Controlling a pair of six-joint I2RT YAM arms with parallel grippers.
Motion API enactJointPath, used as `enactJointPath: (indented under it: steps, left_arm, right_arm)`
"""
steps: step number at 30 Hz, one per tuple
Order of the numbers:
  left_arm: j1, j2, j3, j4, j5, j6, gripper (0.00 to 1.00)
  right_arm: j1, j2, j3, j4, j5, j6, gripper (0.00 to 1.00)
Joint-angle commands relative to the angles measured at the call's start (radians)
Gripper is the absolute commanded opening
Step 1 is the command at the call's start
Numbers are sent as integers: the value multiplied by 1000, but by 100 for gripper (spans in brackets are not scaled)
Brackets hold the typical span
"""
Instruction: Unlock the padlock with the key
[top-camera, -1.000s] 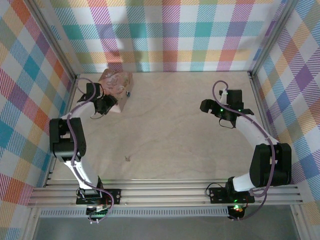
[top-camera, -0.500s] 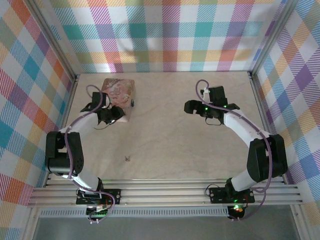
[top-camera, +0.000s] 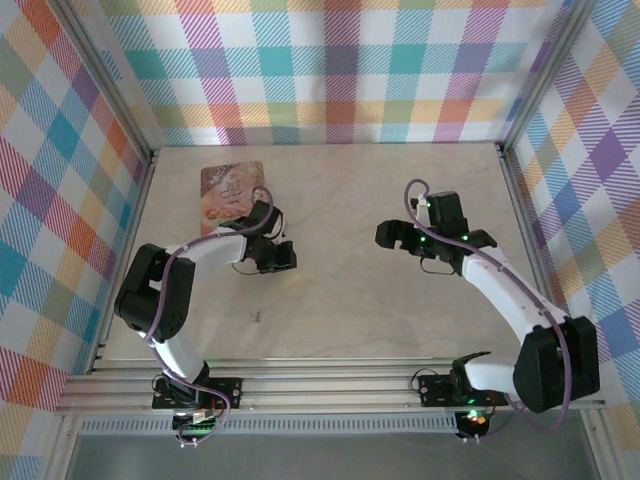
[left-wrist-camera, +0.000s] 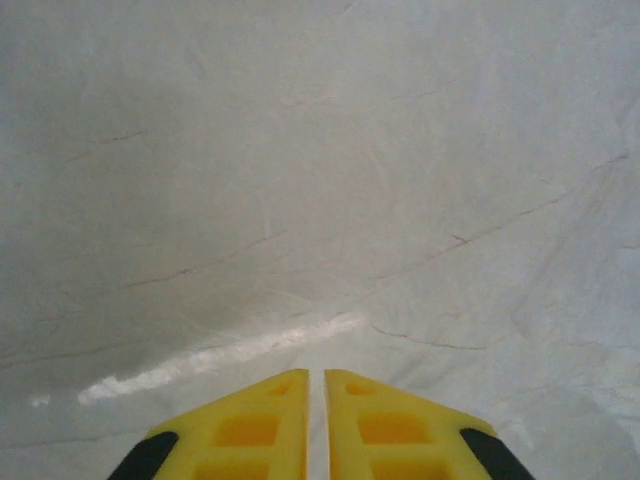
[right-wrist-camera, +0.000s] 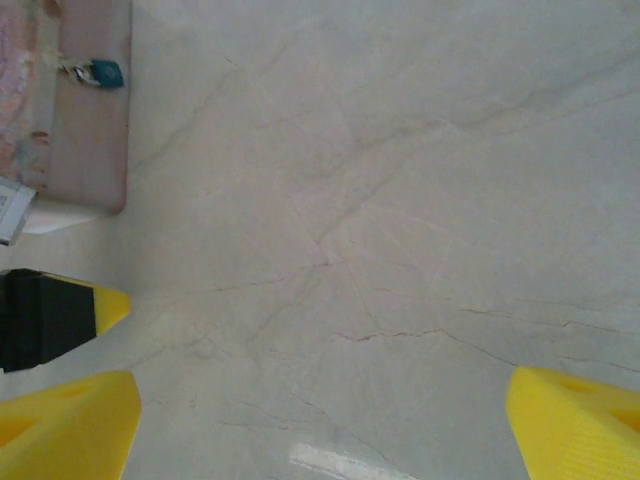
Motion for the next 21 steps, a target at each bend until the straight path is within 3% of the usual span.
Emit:
enactJointPath:
  steps: [1, 3, 6, 10, 12, 14, 21]
  left_arm:
    - [4, -129, 66, -64, -91, -1, 17]
    - [17, -167, 124, -130, -166, 14, 25]
    - [66, -190, 217, -220, -258, 27, 54]
    - [160, -193, 295, -294, -432, -4, 72]
    - [226, -193, 296, -288, -447, -30, 77]
    - [299, -177, 295, -273, -403, -52, 80]
    - [485, 20, 343, -254, -250, -44, 78]
  right_arm:
    - [3, -21, 14, -37, 35, 30, 93]
    - [6, 2, 36, -31, 28, 43, 91]
    - [39, 88, 109, -29, 15, 57, 90]
    - [131, 276, 264, 1, -28, 76, 68]
    - [183, 387, 375, 5, -50, 75, 61]
    - [237, 502, 499, -4, -59, 66, 60]
    - [378, 899, 936, -63, -144, 50, 76]
